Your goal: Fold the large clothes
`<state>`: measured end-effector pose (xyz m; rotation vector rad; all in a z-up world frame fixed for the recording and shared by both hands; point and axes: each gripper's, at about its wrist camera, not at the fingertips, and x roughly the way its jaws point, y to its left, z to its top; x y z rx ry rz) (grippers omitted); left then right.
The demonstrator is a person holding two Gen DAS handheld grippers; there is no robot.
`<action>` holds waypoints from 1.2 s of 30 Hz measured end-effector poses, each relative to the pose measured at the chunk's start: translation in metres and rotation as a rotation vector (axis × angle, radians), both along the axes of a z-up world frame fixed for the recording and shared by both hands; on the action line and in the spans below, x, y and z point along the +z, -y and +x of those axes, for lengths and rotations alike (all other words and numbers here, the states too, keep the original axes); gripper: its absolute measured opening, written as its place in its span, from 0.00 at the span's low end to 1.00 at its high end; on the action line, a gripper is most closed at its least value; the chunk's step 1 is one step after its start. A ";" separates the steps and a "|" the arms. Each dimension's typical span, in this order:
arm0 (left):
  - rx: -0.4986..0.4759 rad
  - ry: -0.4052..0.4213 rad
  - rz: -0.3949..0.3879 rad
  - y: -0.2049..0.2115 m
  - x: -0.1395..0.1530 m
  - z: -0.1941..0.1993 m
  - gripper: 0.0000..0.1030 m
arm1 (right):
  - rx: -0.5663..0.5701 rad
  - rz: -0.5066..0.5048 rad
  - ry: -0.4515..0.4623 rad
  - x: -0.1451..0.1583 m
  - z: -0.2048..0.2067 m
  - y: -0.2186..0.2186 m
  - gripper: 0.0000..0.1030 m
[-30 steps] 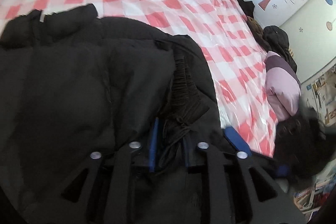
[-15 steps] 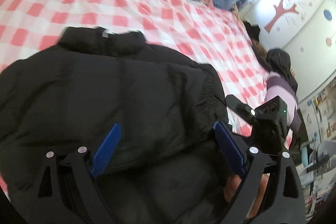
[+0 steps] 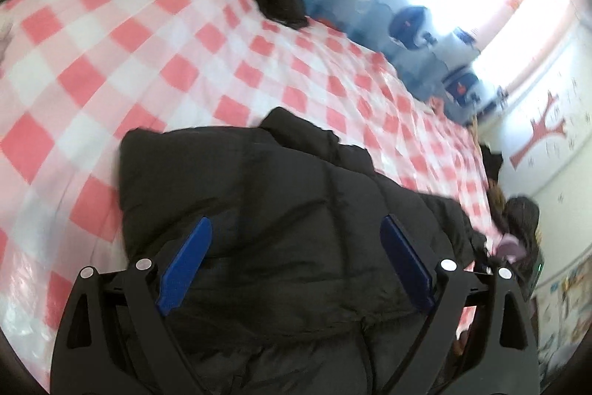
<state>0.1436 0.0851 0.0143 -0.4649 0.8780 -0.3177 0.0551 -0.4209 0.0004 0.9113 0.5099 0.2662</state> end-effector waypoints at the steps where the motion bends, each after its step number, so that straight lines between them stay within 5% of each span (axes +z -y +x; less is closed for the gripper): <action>1: 0.008 -0.006 -0.010 -0.003 -0.004 0.000 0.86 | -0.023 0.005 0.003 -0.002 -0.006 0.004 0.07; 5: 0.004 -0.037 0.022 0.005 -0.024 0.005 0.86 | -0.072 -0.053 -0.097 -0.015 -0.018 0.004 0.07; 8: -0.009 -0.118 0.074 0.010 -0.052 0.015 0.87 | -0.052 0.032 -0.253 -0.052 -0.011 0.012 0.10; 10: -0.013 -0.140 0.093 0.013 -0.061 0.017 0.87 | -0.093 0.092 -0.264 -0.058 -0.017 0.023 0.17; 12: -0.006 -0.121 0.114 0.014 -0.058 0.014 0.87 | -0.183 -0.006 -0.215 -0.034 -0.030 0.028 0.33; 14: -0.017 -0.058 0.092 0.013 -0.046 0.008 0.87 | -0.231 -0.127 -0.043 0.009 -0.044 0.021 0.54; 16: -0.017 -0.024 0.106 0.015 -0.040 0.004 0.88 | -0.179 -0.261 0.060 0.036 -0.039 -0.003 0.69; 18: -0.031 -0.037 0.114 0.020 -0.044 0.007 0.88 | -0.053 -0.347 0.068 0.039 -0.016 -0.035 0.71; 23: -0.061 -0.111 0.185 0.030 -0.081 0.013 0.88 | 0.100 -0.377 -0.282 -0.042 0.040 -0.055 0.68; 26: -0.073 -0.119 0.224 0.033 -0.081 0.009 0.88 | 0.078 -0.288 -0.320 -0.045 0.037 -0.031 0.61; 30: -0.024 -0.135 0.109 -0.005 -0.038 -0.028 0.88 | 0.065 -0.182 -0.177 0.012 -0.018 0.002 0.70; 32: -0.025 -0.108 0.134 -0.030 -0.013 -0.060 0.88 | 0.060 -0.171 -0.134 0.031 -0.059 0.021 0.89; 36: -0.031 -0.131 0.179 -0.088 0.000 -0.139 0.91 | 0.085 -0.205 -0.198 0.030 -0.135 0.055 0.89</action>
